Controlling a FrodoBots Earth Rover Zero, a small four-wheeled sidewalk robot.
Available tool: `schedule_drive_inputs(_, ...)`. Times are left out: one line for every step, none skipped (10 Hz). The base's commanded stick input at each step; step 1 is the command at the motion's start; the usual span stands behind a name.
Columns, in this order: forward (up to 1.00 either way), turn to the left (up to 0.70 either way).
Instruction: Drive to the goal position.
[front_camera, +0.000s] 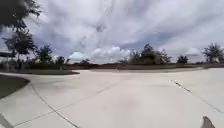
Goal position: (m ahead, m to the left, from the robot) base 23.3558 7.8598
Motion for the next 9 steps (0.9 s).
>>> schedule_drive_inputs(0.85, 0.00)
schedule_drive_inputs(0.85, 0.00)
schedule_drive_inputs(0.85, 0.00)
schedule_drive_inputs(0.85, 0.00)
schedule_drive_inputs(0.85, 0.00)
schedule_drive_inputs(0.85, 0.00)
schedule_drive_inputs(0.85, 0.00)
schedule_drive_inputs(0.85, 0.00)
schedule_drive_inputs(0.85, 0.00)
